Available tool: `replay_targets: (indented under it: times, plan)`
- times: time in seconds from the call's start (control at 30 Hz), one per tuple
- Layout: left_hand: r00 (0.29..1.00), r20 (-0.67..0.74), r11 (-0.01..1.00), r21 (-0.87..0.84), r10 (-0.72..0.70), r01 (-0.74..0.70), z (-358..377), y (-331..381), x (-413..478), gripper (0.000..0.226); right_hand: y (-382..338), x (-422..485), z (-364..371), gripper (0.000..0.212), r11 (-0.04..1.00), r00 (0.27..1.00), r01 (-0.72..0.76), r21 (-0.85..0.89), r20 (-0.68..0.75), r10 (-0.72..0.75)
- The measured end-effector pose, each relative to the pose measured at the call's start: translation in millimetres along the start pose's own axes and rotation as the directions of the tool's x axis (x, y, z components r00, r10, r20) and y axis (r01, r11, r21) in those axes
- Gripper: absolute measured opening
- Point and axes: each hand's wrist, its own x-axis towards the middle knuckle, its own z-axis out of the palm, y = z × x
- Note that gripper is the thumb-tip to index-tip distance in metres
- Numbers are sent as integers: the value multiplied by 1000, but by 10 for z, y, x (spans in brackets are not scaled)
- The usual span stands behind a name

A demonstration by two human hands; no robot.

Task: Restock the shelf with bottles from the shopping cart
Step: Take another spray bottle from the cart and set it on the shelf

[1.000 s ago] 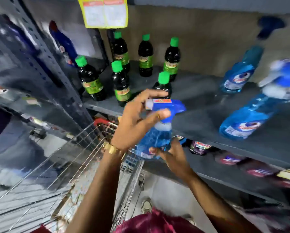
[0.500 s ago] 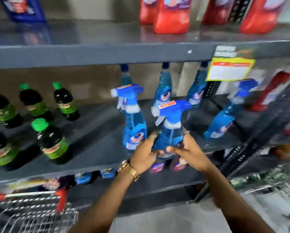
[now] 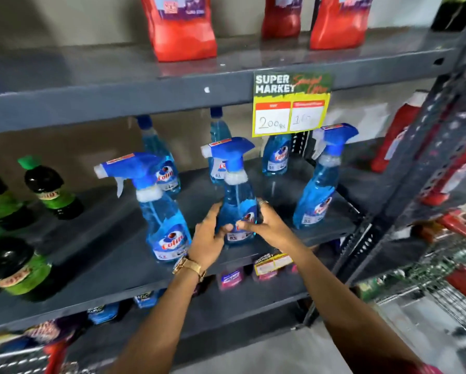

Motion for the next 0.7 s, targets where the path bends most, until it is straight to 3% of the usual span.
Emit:
replay_targets:
  times: [0.3,0.47,0.6,0.7]
  plan:
    - [1000,9,992,-122,6,-5,137,-83,-53,54,256,-146,-28,39,997,999,14,77,-31,-12]
    - [998,5,992,-105,-69,69,194,-203,-169,48,280,-202,16,33,996,999,22,92,-46,-18]
    - [987,8,976,151,-162,159,375,-356,-353,44,328,-242,42,34,990,999,13,143,-42,-7]
    - [984,-93,915,362,-154,177,536,-374,-426,50,321,-245,47,32,988,999,4,154,-33,1]
